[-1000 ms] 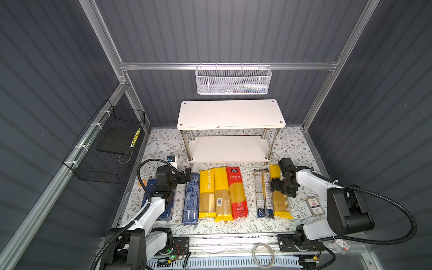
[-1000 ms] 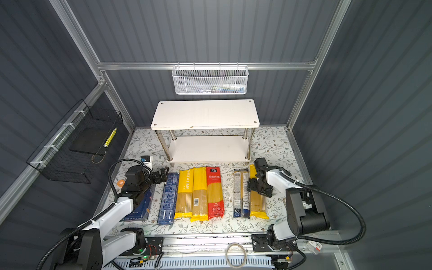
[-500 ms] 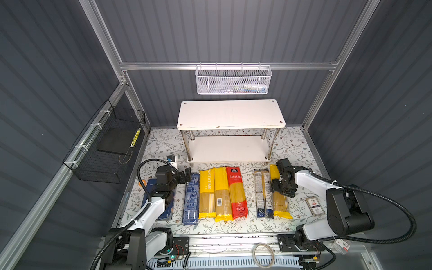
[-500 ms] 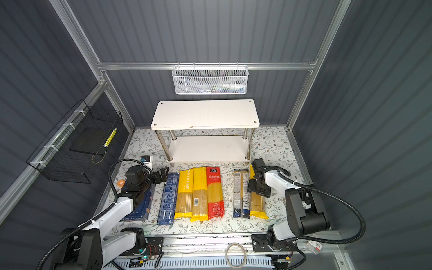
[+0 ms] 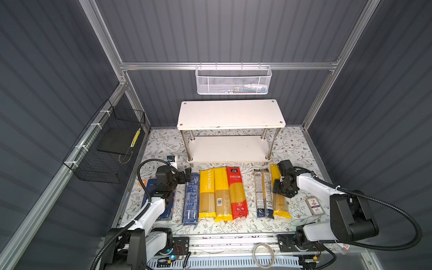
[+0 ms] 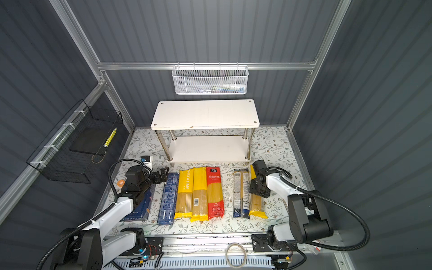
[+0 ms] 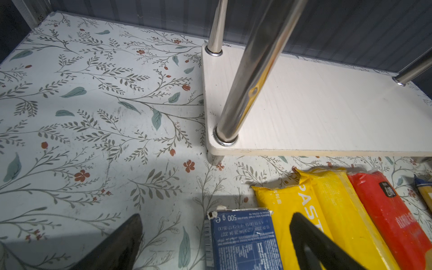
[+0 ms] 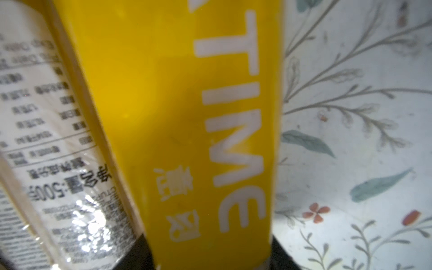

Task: Arrange pasta packages on shelves
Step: Pick up the pasta bag from the middle-right of the table.

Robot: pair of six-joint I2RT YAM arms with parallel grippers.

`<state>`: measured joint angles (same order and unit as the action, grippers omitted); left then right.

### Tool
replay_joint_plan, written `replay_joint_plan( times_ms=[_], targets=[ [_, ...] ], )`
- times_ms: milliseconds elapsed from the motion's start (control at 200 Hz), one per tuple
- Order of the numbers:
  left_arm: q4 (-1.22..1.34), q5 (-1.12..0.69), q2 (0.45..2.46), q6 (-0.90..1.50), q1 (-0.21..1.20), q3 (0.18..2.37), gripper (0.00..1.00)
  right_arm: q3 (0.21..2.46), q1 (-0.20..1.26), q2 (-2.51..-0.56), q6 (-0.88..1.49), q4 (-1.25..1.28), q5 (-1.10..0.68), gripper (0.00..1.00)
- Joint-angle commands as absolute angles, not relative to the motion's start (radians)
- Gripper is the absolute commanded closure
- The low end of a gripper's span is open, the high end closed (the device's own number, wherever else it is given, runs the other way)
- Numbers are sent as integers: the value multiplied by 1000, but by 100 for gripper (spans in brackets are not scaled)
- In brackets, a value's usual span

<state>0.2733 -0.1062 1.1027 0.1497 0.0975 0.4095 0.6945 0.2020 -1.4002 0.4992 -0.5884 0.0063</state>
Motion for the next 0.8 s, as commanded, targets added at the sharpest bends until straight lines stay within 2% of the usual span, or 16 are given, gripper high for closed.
replay_joint_plan(
  times_ms=[0, 60, 220, 345, 700, 795],
  targets=[
    [257, -119, 1105, 132, 101, 440, 1, 661, 209, -1393, 511, -598, -39, 51],
    [258, -120, 1105, 130, 101, 440, 1, 654, 209, -1388, 512, -597, -39, 49],
    [253, -118, 1106, 129, 101, 442, 1, 644, 209, -1374, 511, -598, -35, 55],
    [249, -117, 1102, 130, 101, 442, 1, 638, 207, -1350, 512, -592, -25, 65],
    [249, -114, 1100, 128, 101, 440, 1, 657, 202, -1294, 505, -595, -11, 77],
    [247, -111, 1098, 127, 101, 440, 1, 666, 198, -1268, 497, -616, -3, 85]
  ],
)
